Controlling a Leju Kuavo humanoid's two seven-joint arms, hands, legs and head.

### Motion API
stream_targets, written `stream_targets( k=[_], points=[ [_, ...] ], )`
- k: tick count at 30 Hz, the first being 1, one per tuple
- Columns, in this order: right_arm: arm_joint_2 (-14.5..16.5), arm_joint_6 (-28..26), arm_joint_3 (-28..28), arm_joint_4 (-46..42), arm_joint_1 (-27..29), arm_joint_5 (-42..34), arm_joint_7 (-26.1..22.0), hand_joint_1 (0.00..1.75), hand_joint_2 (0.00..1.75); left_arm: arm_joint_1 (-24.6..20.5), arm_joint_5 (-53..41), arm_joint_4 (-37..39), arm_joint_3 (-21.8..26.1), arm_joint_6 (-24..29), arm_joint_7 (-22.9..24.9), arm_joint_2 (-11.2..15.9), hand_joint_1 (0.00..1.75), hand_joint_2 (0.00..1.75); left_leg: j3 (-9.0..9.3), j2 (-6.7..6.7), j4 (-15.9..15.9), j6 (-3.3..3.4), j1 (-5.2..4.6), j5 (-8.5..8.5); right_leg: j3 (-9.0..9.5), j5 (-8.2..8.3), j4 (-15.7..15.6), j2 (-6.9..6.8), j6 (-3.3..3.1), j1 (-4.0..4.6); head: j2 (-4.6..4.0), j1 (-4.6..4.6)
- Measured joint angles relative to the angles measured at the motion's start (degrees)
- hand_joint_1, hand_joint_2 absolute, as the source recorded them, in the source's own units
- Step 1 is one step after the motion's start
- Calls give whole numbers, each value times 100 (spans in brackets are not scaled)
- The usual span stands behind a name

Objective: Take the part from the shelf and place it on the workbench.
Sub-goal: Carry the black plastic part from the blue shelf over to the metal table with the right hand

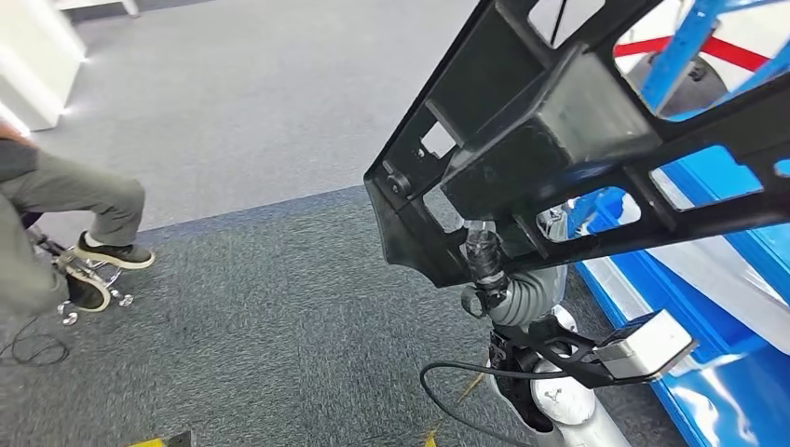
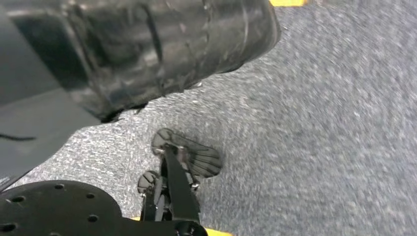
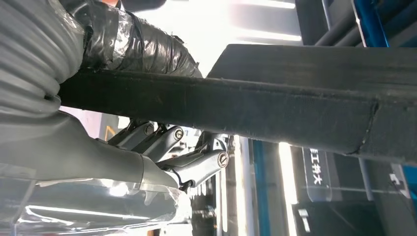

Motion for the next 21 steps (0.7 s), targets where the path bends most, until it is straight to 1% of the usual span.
stream_targets(
  k=[1,2,3,4,5,6,7,8,9,10,11,12,13,14,15,16,17,18,19,20,21],
  points=[
    [2,0,0,-3,0,0,-1,175,175,5,0,0,0,1,-1,3,0,0,204,89,-405,16,-8,186,34,-24,0,-71,16,2,0,0],
    [3,0,0,-9,-1,0,-1,175,175,2,-1,0,0,1,-1,5,0,0,397,197,-767,48,-37,313,65,-48,-2,-135,39,15,0,-1],
    [4,0,0,-16,-3,0,-1,175,175,-7,-2,0,0,1,-2,7,0,0,535,281,-1033,89,-64,388,90,-70,-5,-194,64,28,0,2],
    [4,1,0,-24,-5,0,-1,175,175,-15,-4,0,0,1,-3,8,0,0,594,326,-1161,132,-92,394,110,-86,-12,-246,93,42,0,4],
    [4,5,0,-29,-8,0,-1,175,175,-15,-5,1,0,1,-3,8,0,0,596,297,-1170,174,-116,376,127,-96,-27,-295,124,55,0,7],
    [5,12,0,-32,-14,-2,1,175,175,-10,-5,1,0,1,-4,8,0,0,595,229,-1188,212,-116,380,153,-107,-44,-345,159,60,0,7],
    [5,20,0,-32,-24,-7,5,175,175,4,-2,2,-1,2,-6,7,0,0,614,162,-1215,245,-103,385,173,-129,-39,-329,197,54,0,12],
    [7,27,0,-33,-38,-11,12,175,175,13,2,2,-1,2,-8,6,0,0,642,104,-1247,283,-86,395,161,-187,25,-236,226,49,0,21],
    [7,32,0,-33,-51,-15,17,175,175,12,5,2,-2,2,-10,5,0,0,671,48,-1279,321,-66,408,87,-300,209,-90,246,42,0,37],
    [7,33,0,-33,-57,-17,20,175,175,8,8,2,-2,2,-11,3,0,0,690,-9,-1295,350,-50,415,-60,-456,514,83,254,35,0,58],
    [6,33,0,-32,-55,-18,23,175,175,-3,8,2,-2,2,-12,1,0,0,694,-73,-1297,374,-50,413,-267,-629,908,210,254,37,0,68],
    [5,33,0,-31,-46,-19,25,175,175,-12,9,2,-2,2,-13,1,0,0,695,-148,-1293,387,-53,409,-480,-759,1288,273,257,39,0,78],
    [4,33,0,-30,-37,-19,28,175,175,-15,9,2,-2,2,-13,0,0,0,698,-232,-1287,392,-55,404,-638,-789,1529,299,259,40,0,79],
    [4,33,0,-28,-32,-20,31,175,175,-16,10,2,-2,2,-13,1,0,0,703,-323,-1275,392,-57,397,-700,-699,1559,311,258,37,0,79],
    [4,33,0,-28,-32,-20,31,175,175,-14,10,2,-2,2,-13,1,0,0,709,-414,-1258,385,-56,388,-647,-504,1355,332,252,34,0,80],
    [4,33,0,-28,-35,-20,31,175,175,-11,11,2,-2,2,-12,-2,0,0,712,-505,-1235,371,-52,373,-510,-251,984,417,239,27,0,81],
    [4,33,0,-28,-37,-20,31,175,175,-11,11,2,-2,2,-11,-9,0,0,700,-587,-1204,350,-54,356,-364,-69,600,579,219,10,0,79],
    [4,33,0,-30,-39,-20,31,175,175,-15,11,2,-2,2,-11,-15,0,0,673,-667,-1173,323,-51,344,-243,44,294,724,204,-5,0,77],
    [4,33,0,-30,-38,-20,31,175,175,-19,11,2,-2,2,-11,-21,0,0,639,-736,-1155,289,-41,341,-172,83,109,838,190,-8,0,75],
    [4,34,0,-31,-39,-20,31,175,175,-19,11,2,-2,2,-11,-24,0,0,606,-808,-1153,249,-27,348,-151,57,52,873,173,-2,0,73],
    [4,36,0,-31,-43,-20,31,175,175,-12,11,2,-2,2,-12,-20,0,0,584,-884,-1165,205,-8,363,-133,63,24,809,155,4,0,75]
  ],
)
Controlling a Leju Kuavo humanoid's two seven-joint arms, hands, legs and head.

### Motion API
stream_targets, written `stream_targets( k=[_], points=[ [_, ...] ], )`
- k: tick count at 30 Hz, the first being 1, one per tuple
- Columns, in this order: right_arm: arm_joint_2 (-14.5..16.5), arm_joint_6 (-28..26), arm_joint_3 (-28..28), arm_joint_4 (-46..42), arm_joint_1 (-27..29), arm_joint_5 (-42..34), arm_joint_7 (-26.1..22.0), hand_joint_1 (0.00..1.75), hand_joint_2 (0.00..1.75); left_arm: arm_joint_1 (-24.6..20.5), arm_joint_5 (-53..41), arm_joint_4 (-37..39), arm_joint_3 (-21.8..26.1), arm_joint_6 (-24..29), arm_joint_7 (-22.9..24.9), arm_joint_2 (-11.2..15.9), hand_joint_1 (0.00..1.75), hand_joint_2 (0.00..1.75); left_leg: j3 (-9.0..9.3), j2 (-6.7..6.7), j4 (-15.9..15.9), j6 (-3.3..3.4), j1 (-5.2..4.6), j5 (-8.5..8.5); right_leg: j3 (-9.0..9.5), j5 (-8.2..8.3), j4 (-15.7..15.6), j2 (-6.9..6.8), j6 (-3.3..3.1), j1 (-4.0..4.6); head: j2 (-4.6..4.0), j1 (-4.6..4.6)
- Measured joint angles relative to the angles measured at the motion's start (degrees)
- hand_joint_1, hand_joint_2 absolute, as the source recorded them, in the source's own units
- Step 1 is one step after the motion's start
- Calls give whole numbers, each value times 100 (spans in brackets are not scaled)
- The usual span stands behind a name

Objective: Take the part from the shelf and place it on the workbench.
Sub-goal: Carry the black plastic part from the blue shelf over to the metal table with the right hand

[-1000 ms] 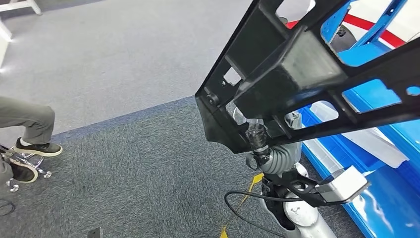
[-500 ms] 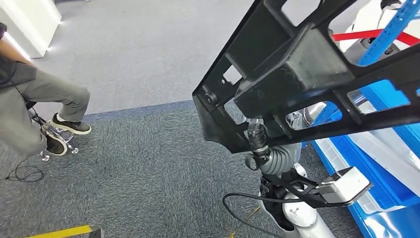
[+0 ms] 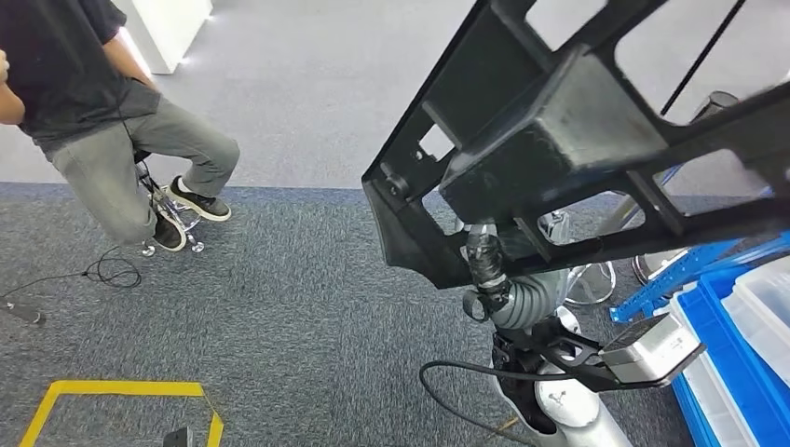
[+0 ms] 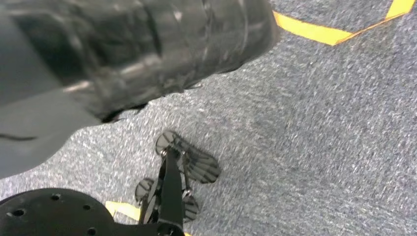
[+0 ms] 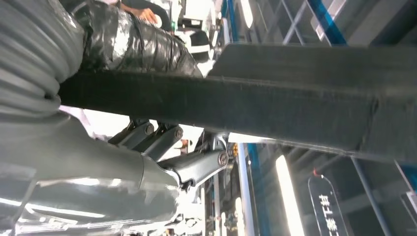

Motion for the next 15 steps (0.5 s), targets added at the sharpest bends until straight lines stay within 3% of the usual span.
stream_targets(
  k=[1,3,5,7,8,10,12,14,15],
  points=[
    [2,2,0,1,-7,0,1,175,175,15,1,1,0,1,0,7,0,0,-11,-22,-5,-37,13,7,23,10,-27,-77,-28,-5,0,1],
    [9,5,0,1,-26,-4,1,175,175,31,1,3,0,2,1,9,0,0,-106,244,190,-103,-6,-96,93,21,-92,-247,-97,-36,0,-44],
    [16,9,0,1,-34,-8,0,175,175,10,2,4,0,2,1,3,0,0,-410,660,796,-158,-12,-378,144,5,-118,-430,-144,-26,0,-98],
    [17,12,0,6,-34,-9,2,175,175,-8,2,4,0,2,1,3,0,0,-745,802,1405,-201,16,-578,166,-25,-114,-615,-154,-14,0,-108],
    [17,13,0,9,-33,-9,3,175,175,-4,4,4,0,2,1,4,0,0,-794,830,1477,-216,29,-545,178,-44,-110,-703,-148,-15,0,-110],
    [17,13,0,11,-36,-12,4,175,175,9,11,4,0,2,-1,7,0,0,-544,927,976,-226,44,-212,220,-90,-98,-857,-116,-23,0,-111],
    [17,17,0,11,-46,-16,2,175,175,3,15,4,0,2,-5,9,0,0,-166,1169,263,-178,5,34,274,-149,-88,-992,-59,-1,0,-112],
    [17,33,0,13,-62,-17,0,175,175,-11,15,4,0,1,-9,9,0,0,-40,1261,5,-86,-44,42,319,-187,-103,-1101,6,37,0,-112],
    [17,44,0,14,-69,-17,0,175,175,-7,15,4,0,-1,-11,10,0,0,-44,1192,-3,-40,-51,44,343,-197,-121,-1153,40,47,0,-114]
  ],
)
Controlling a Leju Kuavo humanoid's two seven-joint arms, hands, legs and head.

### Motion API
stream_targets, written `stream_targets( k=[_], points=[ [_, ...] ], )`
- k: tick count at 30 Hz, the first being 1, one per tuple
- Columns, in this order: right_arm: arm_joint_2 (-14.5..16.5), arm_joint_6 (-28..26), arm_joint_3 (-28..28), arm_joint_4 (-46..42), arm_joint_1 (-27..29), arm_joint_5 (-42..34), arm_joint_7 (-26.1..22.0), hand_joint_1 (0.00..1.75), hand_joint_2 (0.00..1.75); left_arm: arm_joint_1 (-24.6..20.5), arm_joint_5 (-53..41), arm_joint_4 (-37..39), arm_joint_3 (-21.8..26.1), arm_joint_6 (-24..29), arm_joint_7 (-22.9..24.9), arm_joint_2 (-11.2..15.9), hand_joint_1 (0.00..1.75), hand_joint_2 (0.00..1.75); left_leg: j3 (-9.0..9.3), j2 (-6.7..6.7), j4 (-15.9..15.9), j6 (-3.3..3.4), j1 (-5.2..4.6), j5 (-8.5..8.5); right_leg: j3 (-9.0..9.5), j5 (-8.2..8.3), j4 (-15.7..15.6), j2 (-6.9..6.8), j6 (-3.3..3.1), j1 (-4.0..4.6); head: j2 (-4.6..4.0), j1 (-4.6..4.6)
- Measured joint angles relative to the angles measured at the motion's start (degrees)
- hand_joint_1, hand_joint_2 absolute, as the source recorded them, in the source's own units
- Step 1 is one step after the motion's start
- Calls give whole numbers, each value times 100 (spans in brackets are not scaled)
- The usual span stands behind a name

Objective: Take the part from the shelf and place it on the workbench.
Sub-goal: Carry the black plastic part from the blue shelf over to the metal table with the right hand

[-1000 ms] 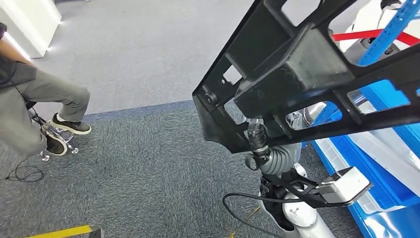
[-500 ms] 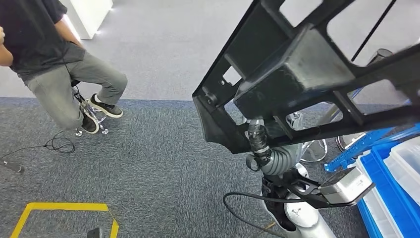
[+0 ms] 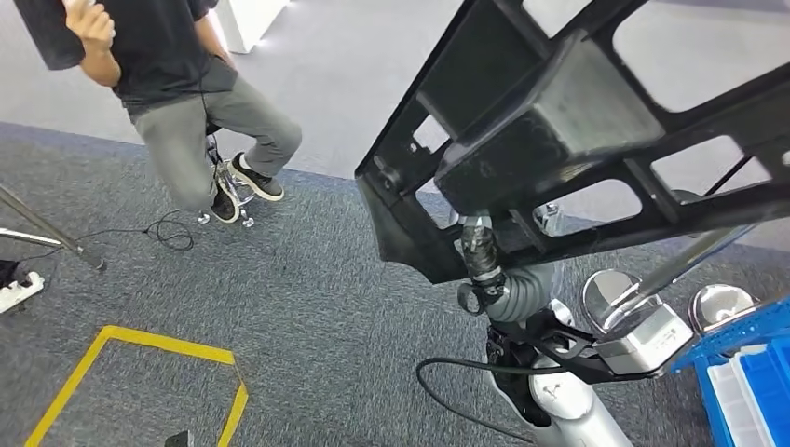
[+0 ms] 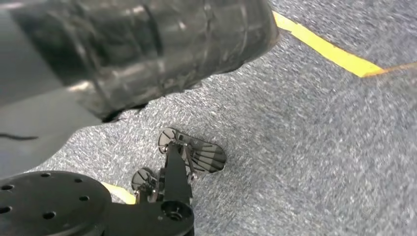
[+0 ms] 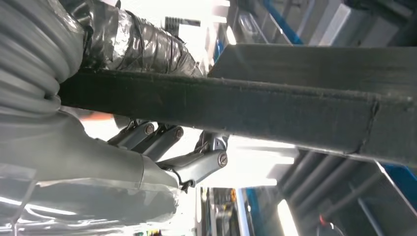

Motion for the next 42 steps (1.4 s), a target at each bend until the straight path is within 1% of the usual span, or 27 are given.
stream_targets(
  k=[1,3,5,7,8,9,10,12,14,16,17,19,20,21,23,24,26,28,29,32,34,36,38,39,40,41,42],
  points=[
    [1,13,0,1,-7,0,0,175,175,8,0,0,0,0,-1,0,0,0,9,-73,-15,41,13,1,21,-17,-17,-39,37,-4,0,0],
    [1,34,-1,4,-23,-4,1,175,175,24,0,0,0,0,-5,0,0,0,56,-203,-67,118,38,9,-1,-147,125,128,91,-26,0,19],
    [1,46,-1,10,-27,-8,-4,175,175,16,0,0,0,-1,-6,-1,0,0,90,-328,-94,175,48,9,-279,-458,729,460,96,-36,0,49],
    [-1,52,-1,22,-7,-10,-8,175,175,-1,1,0,0,-2,-5,0,0,0,96,-479,-87,204,37,-2,-698,-706,1463,610,86,-22,0,58],
    [-2,55,-2,30,2,-12,-7,175,175,-3,2,0,0,-2,-5,1,0,0,100,-565,-79,209,31,-9,-819,-681,1614,633,80,-17,0,56],
    [-2,57,-2,36,7,-17,-8,175,175,-4,3,0,0,-2,-5,2,0,0,108,-660,-66,208,26,-17,-834,-533,1538,653,67,-15,0,56],
    [-2,60,-2,39,7,-25,-9,175,175,-3,4,0,0,-2,-5,2,0,0,117,-753,-51,200,24,-27,-747,-301,1257,697,47,-15,0,58],
    [-2,62,-2,43,5,-48,-15,175,175,-6,11,0,0,-2,-5,-5,0,0,112,-926,-14,168,21,-50,-478,97,517,963,-9,-32,0,55],
    [-1,64,-2,52,2,-65,-25,175,175,-13,18,0,0,-1,-3,-12,0,0,60,-1074,6,103,38,-50,-331,178,147,1182,-42,-37,0,49],
    [1,67,-2,61,-3,-74,-34,175,175,1,19,1,0,1,1,-4,0,0,10,-1212,-11,14,71,-24,-287,162,85,1122,-69,-30,0,51],
    [1,68,-2,64,-7,-77,-36,175,175,19,20,1,0,3,3,0,0,0,-1,-1169,2,-21,73,-26,-262,172,54,1052,-95,-36,0,53],
    [4,69,-2,67,-17,-78,-45,175,175,30,21,2,0,7,7,3,0,0,-128,-820,262,-78,54,-160,-196,185,-7,887,-160,-60,0,-1],
    [5,69,-2,68,-17,-77,-48,175,175,22,21,2,-1,7,9,-3,0,0,-266,-593,554,-100,53,-298,-171,179,-21,797,-186,-48,0,-27],
    [7,69,-2,70,-13,-76,-48,175,175,8,20,2,-1,6,10,-4,0,0,-454,-450,913,-122,61,-454,-158,166,-23,705,-206,-34,0,-55],
    [7,69,-2,79,-1,-76,-44,175,175,-9,20,2,-2,5,10,-3,0,0,-737,-368,1426,-151,85,-600,-140,135,-16,522,-216,-20,0,-58],
    [7,68,-2,83,2,-76,-42,175,175,-6,20,3,-2,5,10,-2,0,0,-732,-349,1407,-159,91,-529,-127,116,-13,437,-210,-18,0,-60],
    [7,67,-2,84,4,-76,-43,175,175,9,21,3,-2,5,10,2,0,0,-406,-246,795,-149,90,-190,-83,70,0,292,-181,-19,0,-61],
    [7,67,-2,83,0,-76,-45,175,175,5,22,3,-2,6,10,7,0,0,-68,-51,173,-83,38,-4,-43,18,9,170,-128,11,0,-62],
    [7,67,-2,83,-3,-76,-46,175,175,-3,22,3,-2,7,10,9,0,0,0,2,32,-40,12,6,-26,-1,7,118,-98,26,0,-62],
    [8,66,-2,83,-9,-76,-46,175,175,-8,23,3,-2,7,10,8,0,0,9,-138,-26,74,-2,-6,25,-40,-28,-8,1,43,0,-61],
    [9,61,-2,83,-11,-75,-46,175,175,2,26,3,-2,7,10,7,0,0,53,-258,-75,136,28,7,-47,-204,184,173,54,26,0,-38],
    [8,56,-2,84,-3,-70,-49,175,175,-2,32,3,-2,7,10,7,0,0,74,-373,-94,178,39,6,-376,-532,859,482,63,15,0,-2],
    [7,49,-2,95,22,-68,-50,175,175,-13,36,3,-2,7,10,8,0,0,75,-518,-87,196,31,0,-758,-708,1517,604,52,21,0,12],
    [7,45,-2,102,32,-68,-48,175,175,-15,36,4,-2,7,10,9,0,0,77,-608,-80,197,28,-3,-836,-637,1588,623,43,22,0,14],
    [7,41,-2,109,36,-68,-48,175,175,-15,37,4,-2,7,10,9,0,0,80,-699,-70,195,28,-5,-801,-463,1428,643,30,21,0,15],
    [7,39,-2,113,36,-68,-48,175,175,-14,38,4,-2,7,10,9,0,0,83,-794,-58,189,29,-9,-673,-225,1082,707,12,16,0,16],
    [7,38,-2,116,34,-68,-48,175,175,-10,39,4,-2,7,10,5,0,0,77,-880,-47,179,34,-12,-518,-41,708,862,-14,4,0,16]
  ],
)
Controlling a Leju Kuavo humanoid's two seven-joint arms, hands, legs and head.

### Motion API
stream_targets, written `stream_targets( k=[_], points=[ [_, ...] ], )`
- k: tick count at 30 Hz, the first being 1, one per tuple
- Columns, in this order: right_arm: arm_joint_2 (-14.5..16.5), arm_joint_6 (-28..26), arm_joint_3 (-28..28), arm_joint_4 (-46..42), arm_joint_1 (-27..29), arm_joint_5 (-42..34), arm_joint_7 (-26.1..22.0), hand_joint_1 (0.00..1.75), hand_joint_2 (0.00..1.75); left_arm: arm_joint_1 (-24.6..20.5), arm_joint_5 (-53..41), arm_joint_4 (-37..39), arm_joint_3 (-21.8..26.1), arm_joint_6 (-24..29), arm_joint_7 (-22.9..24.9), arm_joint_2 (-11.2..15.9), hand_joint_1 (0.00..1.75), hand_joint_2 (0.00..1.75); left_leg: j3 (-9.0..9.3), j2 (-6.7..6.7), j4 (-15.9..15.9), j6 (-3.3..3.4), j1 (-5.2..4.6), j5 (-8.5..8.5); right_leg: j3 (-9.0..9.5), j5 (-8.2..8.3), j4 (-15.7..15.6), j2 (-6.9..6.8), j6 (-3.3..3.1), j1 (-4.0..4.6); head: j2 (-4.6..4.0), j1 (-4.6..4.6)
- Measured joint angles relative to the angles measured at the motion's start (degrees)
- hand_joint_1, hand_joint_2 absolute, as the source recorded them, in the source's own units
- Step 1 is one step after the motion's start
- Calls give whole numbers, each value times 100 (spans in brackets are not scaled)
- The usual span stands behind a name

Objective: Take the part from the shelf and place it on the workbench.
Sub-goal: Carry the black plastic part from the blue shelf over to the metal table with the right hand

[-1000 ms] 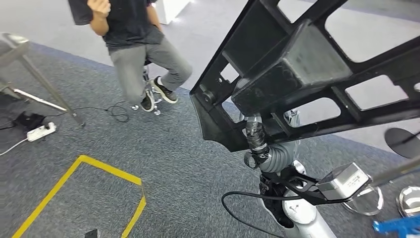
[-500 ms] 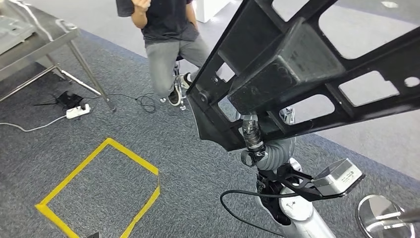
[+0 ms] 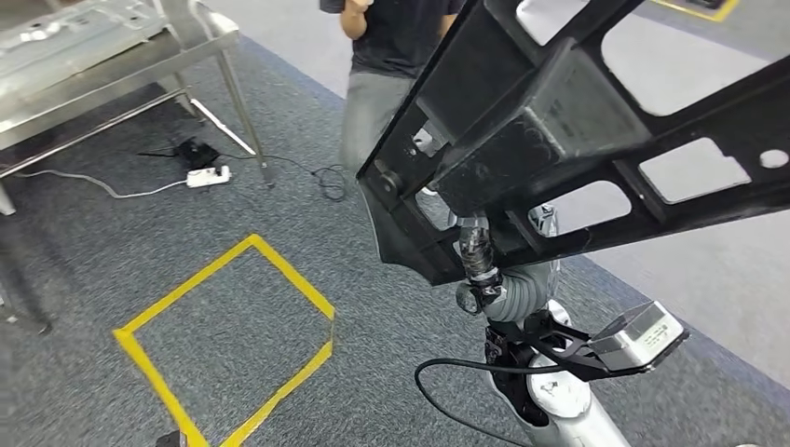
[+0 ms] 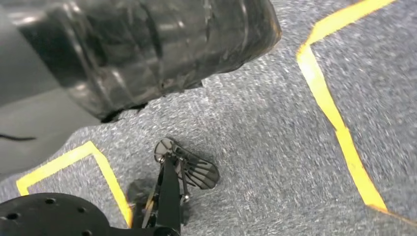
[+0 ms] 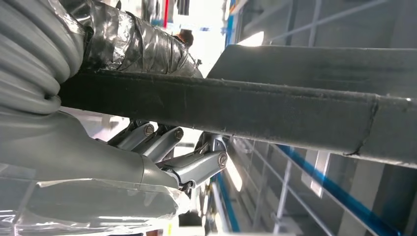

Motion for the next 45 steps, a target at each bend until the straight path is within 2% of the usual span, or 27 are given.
stream_targets(
  k=[2,3,5,7,9,11,12,13,16,18,20,21,23,24,26,27,28,30,32,34,35,36,38,40,42,43,45],
  points=[
    [0,0,0,0,1,1,-1,175,175,-6,4,0,0,-1,0,-9,0,0,-41,-154,27,-52,5,5,208,176,-533,318,-35,-23,0,-10],
    [0,0,0,1,1,2,1,175,175,-5,6,1,0,-2,0,-12,0,0,-68,-222,24,-93,20,15,234,162,-606,398,-52,-16,0,-12],
    [1,-2,0,2,-4,4,0,175,175,11,13,1,0,-3,1,-5,0,0,-102,-361,-4,-187,52,46,266,180,-655,293,-99,-2,0,-7],
    [6,-8,0,1,-15,3,-1,175,175,36,26,2,0,-5,9,-2,0,0,-175,-146,141,-250,35,-31,341,206,-723,126,-172,-22,0,-36],
    [10,-15,-2,0,-12,1,-5,175,175,24,36,3,0,-8,40,-7,0,0,-439,284,694,-287,17,-309,394,210,-764,-62,-227,-12,0,-85],
    [11,-28,-10,-1,17,-4,-4,175,175,-1,30,3,0,-11,87,-7,0,0,-782,466,1360,-312,36,-569,404,193,-763,-251,-251,15,0,-107],
    [11,-43,-14,-2,35,-7,1,175,175,-1,24,3,0,-16,107,-7,0,0,-852,500,1496,-316,40,-581,408,182,-763,-343,-252,23,0,-108],
    [11,-61,-16,-3,50,-8,8,175,175,8,13,3,-1,-26,123,-7,0,0,-807,528,1419,-312,41,-497,414,169,-762,-427,-247,26,0,-109],
    [10,-115,-19,-32,72,9,38,175,175,20,-46,2,-2,-61,123,-7,0,0,-206,828,367,-239,-2,-77,463,116,-760,-635,-198,51,0,-108],
    [9,-178,-22,-69,97,68,78,175,175,3,-106,2,-12,-70,84,-7,0,0,3,965,-16,-162,-55,-16,496,78,-763,-752,-143,80,0,-97],
    [8,-257,-25,-118,138,139,133,175,175,6,-163,3,-49,-75,40,-7,0,0,7,840,-46,-100,-65,-23,535,50,-781,-855,-81,91,0,-89],
    [5,-290,-28,-146,156,164,161,175,175,16,-184,3,-71,-78,23,-7,0,0,26,773,-71,-71,-53,-16,552,22,-766,-813,-46,80,0,-85],
    [-8,-344,-52,-216,182,200,203,175,175,25,-223,3,-104,-85,1,-7,0,0,78,659,-127,-13,-19,4,454,-163,-498,-534,11,51,0,-66],
    [-20,-370,-71,-250,202,216,220,175,175,22,-243,3,-118,-92,-6,-7,0,0,90,600,-138,5,-12,5,303,-323,-192,-366,26,36,0,-53],
    [-48,-414,-97,-303,276,252,255,175,175,3,-281,3,-157,-105,-14,-6,0,0,91,460,-136,28,-14,-2,-111,-622,564,-236,48,34,0,-44],
    [-61,-430,-103,-320,317,273,276,175,175,-1,-297,3,-179,-109,-15,-5,0,0,92,378,-131,31,-15,-6,-258,-653,795,-225,57,32,0,-44],
    [-72,-447,-107,-336,349,290,293,175,175,-4,-310,3,-203,-108,-11,-5,0,0,93,292,-121,31,-15,-9,-309,-566,817,-217,61,27,0,-43],
    [-87,-485,-116,-383,377,313,314,175,175,-5,-338,3,-248,-68,14,-11,0,0,97,123,-88,11,-10,-22,-96,-132,233,-133,55,4,0,-40],
    [-102,-515,-142,-440,394,322,321,175,175,-24,-366,3,-275,35,57,-33,0,0,69,-33,-36,-34,-12,-41,189,142,-441,120,31,-23,0,-41],
    [-119,-526,-178,-480,433,325,322,175,175,-52,-389,3,-291,154,110,-54,0,0,24,-166,-15,-102,2,-37,277,148,-652,231,-10,-9,0,-37],
    [-123,-527,-192,-497,452,324,323,175,175,-57,-406,3,-305,197,133,-56,0,0,8,-229,-24,-143,17,-27,292,160,-664,169,-41,2,0,-35],
    [-126,-528,-203,-509,464,321,322,175,175,-54,-421,3,-322,229,153,-57,0,0,-4,-227,-17,-176,28,-29,317,172,-686,95,-80,4,0,-34],
    [-127,-529,-218,-543,480,315,315,175,175,-58,-446,3,-359,255,177,-61,0,0,-113,17,206,-226,18,-161,373,198,-736,-43,-166,-7,0,-63],
    [-128,-529,-232,-572,513,313,306,175,175,-92,-457,3,-382,260,188,-67,0,0,-429,369,866,-254,8,-491,395,193,-754,-191,-227,8,0,-93],
    [-130,-529,-249,-582,551,312,305,175,175,-121,-462,3,-408,260,190,-68,0,0,-755,497,1510,-279,18,-721,401,171,-750,-354,-245,31,0,-97],
    [-131,-529,-256,-584,565,311,306,175,175,-123,-463,3,-421,260,192,-68,0,0,-791,518,1579,-284,20,-695,407,159,-748,-427,-243,35,0,-98],
    [-135,-532,-271,-594,578,328,313,175,175,-124,-473,3,-448,260,197,-67,0,0,-510,580,1057,-274,20,-383,434,126,-741,-544,-217,37,0,-99]
  ],
)
